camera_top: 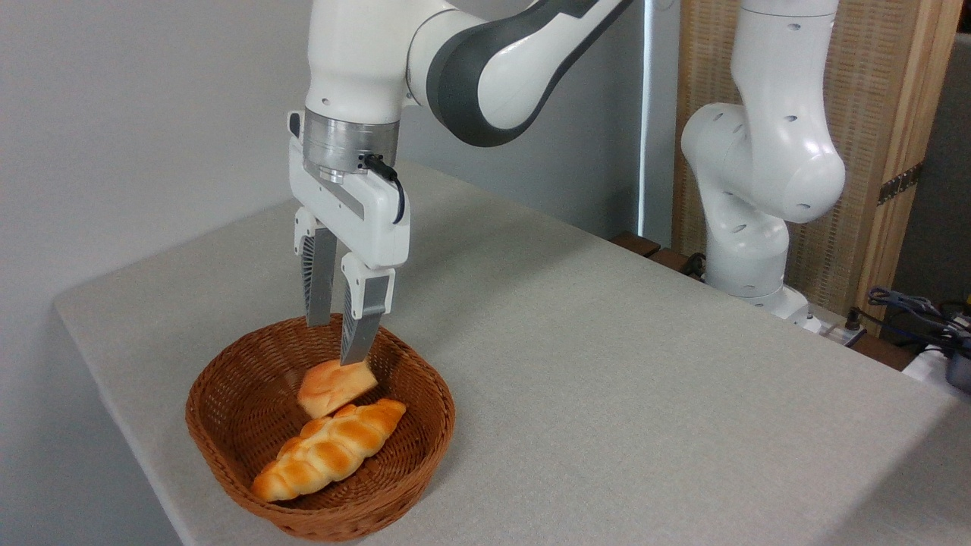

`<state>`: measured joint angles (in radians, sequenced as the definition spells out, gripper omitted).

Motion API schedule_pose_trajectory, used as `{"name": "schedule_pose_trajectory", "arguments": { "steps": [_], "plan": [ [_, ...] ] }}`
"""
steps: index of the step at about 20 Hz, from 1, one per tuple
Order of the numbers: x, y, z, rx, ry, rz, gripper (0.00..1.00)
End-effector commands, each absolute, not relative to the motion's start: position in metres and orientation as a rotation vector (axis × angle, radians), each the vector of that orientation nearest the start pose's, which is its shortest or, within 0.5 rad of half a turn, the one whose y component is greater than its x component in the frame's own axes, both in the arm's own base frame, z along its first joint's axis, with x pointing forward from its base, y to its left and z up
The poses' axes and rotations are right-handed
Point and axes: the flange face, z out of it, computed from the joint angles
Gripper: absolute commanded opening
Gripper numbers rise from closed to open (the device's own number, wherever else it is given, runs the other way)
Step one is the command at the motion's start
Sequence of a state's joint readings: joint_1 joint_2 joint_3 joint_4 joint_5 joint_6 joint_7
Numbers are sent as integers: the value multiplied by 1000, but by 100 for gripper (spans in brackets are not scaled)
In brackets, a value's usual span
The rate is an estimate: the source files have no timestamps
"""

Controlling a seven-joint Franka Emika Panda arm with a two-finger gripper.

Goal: Put bread into the basket

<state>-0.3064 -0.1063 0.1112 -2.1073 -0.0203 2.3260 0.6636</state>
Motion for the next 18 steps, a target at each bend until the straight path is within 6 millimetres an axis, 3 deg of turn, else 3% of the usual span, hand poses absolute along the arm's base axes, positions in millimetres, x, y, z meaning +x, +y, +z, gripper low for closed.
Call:
{"name": "schedule_pose_trajectory", "arguments": {
  "steps": [1,5,10,13,18],
  "plan": [
    [539,-106,508,-2803,1233,-537,100],
    [522,-100,529,-2823,1246,-460,100],
    [510,-91,587,-2869,1274,-201,100],
    [510,-74,588,-2838,1237,-121,100],
    [517,-58,584,-2869,1187,-129,100]
  ]
}}
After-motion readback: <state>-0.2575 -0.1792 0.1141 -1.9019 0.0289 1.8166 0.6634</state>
